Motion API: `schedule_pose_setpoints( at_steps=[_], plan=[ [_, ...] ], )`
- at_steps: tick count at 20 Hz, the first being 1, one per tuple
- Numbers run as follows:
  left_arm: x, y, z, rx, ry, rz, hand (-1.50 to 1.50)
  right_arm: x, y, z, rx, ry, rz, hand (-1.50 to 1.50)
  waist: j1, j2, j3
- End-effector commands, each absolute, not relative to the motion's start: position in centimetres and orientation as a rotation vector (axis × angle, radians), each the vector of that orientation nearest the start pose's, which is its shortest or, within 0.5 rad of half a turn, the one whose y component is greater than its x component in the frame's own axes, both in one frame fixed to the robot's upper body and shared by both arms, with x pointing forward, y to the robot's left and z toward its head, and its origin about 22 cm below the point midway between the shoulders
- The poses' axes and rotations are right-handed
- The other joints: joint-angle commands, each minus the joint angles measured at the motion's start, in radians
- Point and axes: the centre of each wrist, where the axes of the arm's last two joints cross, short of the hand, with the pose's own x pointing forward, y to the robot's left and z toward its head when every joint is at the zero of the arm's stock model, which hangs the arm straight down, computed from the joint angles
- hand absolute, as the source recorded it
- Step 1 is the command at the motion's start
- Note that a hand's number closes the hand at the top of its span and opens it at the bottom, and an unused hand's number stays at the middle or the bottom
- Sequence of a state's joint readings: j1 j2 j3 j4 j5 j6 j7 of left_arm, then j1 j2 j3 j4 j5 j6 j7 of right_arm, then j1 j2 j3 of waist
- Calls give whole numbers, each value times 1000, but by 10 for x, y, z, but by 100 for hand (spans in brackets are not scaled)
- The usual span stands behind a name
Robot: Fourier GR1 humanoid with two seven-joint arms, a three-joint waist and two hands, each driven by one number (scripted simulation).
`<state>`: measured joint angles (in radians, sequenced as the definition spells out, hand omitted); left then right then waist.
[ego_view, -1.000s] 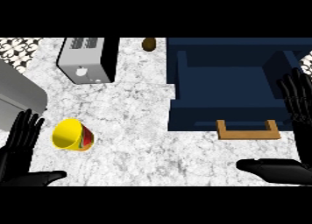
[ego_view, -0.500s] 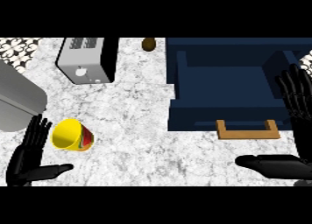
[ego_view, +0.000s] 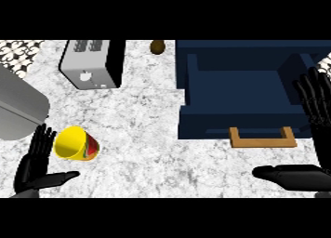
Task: Pick up the cup, place it into the drawer and close the drawer
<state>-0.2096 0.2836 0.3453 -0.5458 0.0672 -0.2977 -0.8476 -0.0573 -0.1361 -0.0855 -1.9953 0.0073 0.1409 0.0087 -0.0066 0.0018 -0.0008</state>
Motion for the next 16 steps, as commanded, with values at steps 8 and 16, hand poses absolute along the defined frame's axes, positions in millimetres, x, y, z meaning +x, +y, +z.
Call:
schedule_pose_setpoints(
  at_steps=[8, 16],
  plan=[
    [199, 387, -153, 72, -1719, 140, -150, 225, -259, 118, -64, -2018, 267, -150, -12, 5, -3],
    [223, 379, -144, 20, -1731, 143, -150, 227, -252, 107, -56, -2023, 245, -150, -10, 4, -2]
  ],
)
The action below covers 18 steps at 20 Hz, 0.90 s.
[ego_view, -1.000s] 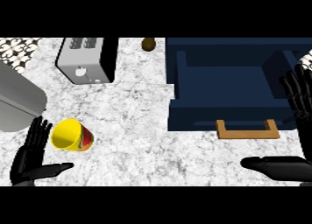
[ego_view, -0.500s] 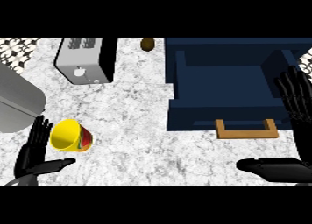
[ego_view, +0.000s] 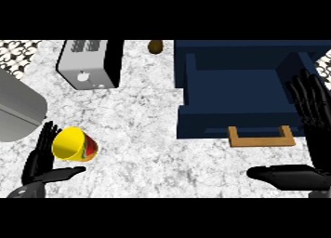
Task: Pick up the cup, place it into the drawer and close the drawer
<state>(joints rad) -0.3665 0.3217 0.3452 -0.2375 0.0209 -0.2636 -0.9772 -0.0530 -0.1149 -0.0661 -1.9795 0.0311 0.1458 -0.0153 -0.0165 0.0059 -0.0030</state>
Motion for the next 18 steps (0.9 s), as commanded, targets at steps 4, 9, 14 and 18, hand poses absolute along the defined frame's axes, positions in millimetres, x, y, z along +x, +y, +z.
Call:
schedule_pose_setpoints(
  at_steps=[4, 9, 14, 18],
  plan=[
    [230, 358, -150, -24, -1727, 172, -150, 241, -256, 114, -23, -2026, 245, -150, -2, 2, 0],
    [238, 352, -147, -115, -1760, 170, -150, 243, -261, 121, -57, -2016, 258, -150, -4, 3, -1],
    [255, 355, -135, -203, -1784, 197, -150, 229, -261, 107, -12, -2008, 247, -150, -11, 2, -1],
    [255, 324, -147, -305, -1783, 230, 150, 247, -263, 105, -34, -2005, 262, -150, -4, 7, -2]
  ],
)
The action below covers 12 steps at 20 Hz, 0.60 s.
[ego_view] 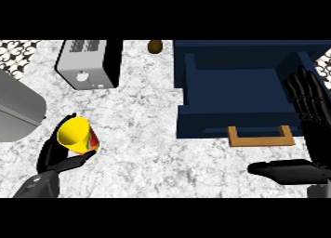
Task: Pick up the cup, place it into the drawer and close the drawer
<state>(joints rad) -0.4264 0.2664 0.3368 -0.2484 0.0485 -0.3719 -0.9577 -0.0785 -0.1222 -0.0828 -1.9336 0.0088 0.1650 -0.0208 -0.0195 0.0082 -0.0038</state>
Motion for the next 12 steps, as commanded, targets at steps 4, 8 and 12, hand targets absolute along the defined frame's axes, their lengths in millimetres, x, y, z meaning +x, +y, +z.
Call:
schedule_pose_setpoints(
  at_steps=[4, 8, 12],
  plan=[
    [265, 325, -140, -396, -1759, 238, 150, 236, -257, 123, -33, -1996, 240, -150, -3, -3, 0],
    [259, 321, -144, -481, -1799, 274, 150, 227, -268, 108, -46, -2007, 242, -150, -4, -4, 1],
    [269, 310, -139, -423, -1888, 236, 150, 227, -255, 105, -28, -2009, 257, -150, -5, -2, 0]
  ],
)
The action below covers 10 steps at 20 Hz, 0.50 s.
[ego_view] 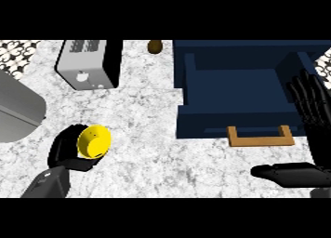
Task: Pick up the cup, place it into the drawer and close the drawer
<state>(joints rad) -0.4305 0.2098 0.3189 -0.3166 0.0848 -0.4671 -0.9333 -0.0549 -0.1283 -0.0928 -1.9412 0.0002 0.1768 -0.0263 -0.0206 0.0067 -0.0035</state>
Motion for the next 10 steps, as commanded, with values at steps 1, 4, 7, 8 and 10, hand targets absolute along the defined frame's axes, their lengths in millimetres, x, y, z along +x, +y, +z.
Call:
schedule_pose_setpoints(
  at_steps=[1, 4, 7, 8, 10],
  plan=[
    [264, 319, -139, -421, -1891, 246, 150, 234, -267, 115, -70, -1997, 256, -150, 4, -1, 0],
    [286, 315, -125, -328, -1939, 304, 150, 234, -263, 113, -57, -2019, 237, -150, 2, -1, 1],
    [277, 330, -126, -236, -1985, 387, 150, 240, -284, 104, -48, -2010, 258, -150, 4, 2, 1],
    [293, 307, -121, -229, -2011, 381, 150, 241, -272, 114, -70, -2013, 231, -150, 8, -2, 2],
    [277, 317, -130, -266, -2022, 360, 150, 229, -266, 116, -54, -2005, 254, -150, 3, -2, 1]
  ],
)
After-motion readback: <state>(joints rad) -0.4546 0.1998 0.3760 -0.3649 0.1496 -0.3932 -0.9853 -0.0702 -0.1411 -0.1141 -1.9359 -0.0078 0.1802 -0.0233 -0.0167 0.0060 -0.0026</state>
